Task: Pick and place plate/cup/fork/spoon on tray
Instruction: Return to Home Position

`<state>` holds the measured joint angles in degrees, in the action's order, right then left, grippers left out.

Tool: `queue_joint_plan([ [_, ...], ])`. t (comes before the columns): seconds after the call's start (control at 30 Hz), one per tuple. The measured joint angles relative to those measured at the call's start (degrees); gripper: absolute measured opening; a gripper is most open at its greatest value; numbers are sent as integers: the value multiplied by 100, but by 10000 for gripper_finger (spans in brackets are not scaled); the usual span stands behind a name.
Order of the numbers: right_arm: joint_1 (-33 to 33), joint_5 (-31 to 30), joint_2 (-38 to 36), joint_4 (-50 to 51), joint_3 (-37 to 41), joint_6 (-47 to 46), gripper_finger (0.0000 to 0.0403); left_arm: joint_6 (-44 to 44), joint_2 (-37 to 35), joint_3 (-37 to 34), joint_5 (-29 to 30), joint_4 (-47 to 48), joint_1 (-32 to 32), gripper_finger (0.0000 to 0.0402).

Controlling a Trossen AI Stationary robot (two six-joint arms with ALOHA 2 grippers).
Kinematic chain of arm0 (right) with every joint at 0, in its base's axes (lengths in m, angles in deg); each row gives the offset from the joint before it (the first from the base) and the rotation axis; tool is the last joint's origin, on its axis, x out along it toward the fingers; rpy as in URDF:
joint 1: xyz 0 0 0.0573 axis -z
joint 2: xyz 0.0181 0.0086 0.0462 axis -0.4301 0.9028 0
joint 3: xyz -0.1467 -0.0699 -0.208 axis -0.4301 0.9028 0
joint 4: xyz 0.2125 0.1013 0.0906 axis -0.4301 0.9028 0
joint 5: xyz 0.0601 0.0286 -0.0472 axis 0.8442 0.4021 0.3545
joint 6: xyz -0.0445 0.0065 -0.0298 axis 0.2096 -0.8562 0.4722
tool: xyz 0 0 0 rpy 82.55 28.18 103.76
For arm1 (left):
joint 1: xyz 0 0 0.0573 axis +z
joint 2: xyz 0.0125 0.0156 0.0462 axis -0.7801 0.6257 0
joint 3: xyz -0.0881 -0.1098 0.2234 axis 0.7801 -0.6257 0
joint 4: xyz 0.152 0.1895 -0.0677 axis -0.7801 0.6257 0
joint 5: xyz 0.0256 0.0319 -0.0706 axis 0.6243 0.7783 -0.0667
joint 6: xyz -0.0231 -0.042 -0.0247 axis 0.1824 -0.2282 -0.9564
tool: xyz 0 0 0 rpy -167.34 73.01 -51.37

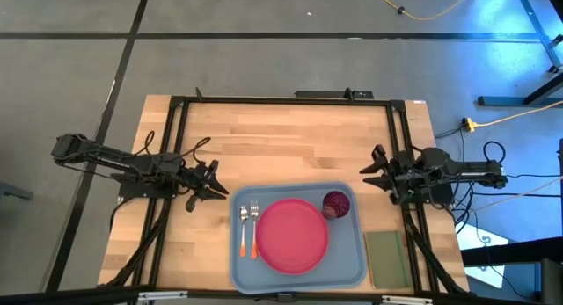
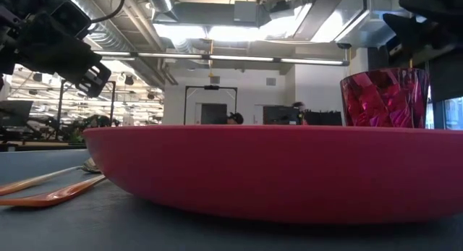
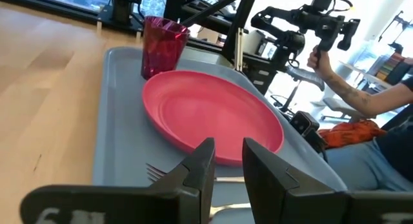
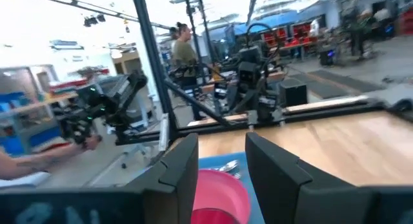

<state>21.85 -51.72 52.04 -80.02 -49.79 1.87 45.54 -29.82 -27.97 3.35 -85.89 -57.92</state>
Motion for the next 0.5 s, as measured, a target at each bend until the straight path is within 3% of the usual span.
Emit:
queue_joint_plan([
  [0.27,0,-603,0,556,22,274,134,-30,0,0,-22,-3,-1,73],
  [0.5,2,-792,40,219,466,236,134,-39,1,0,-145,-9,-3,73],
])
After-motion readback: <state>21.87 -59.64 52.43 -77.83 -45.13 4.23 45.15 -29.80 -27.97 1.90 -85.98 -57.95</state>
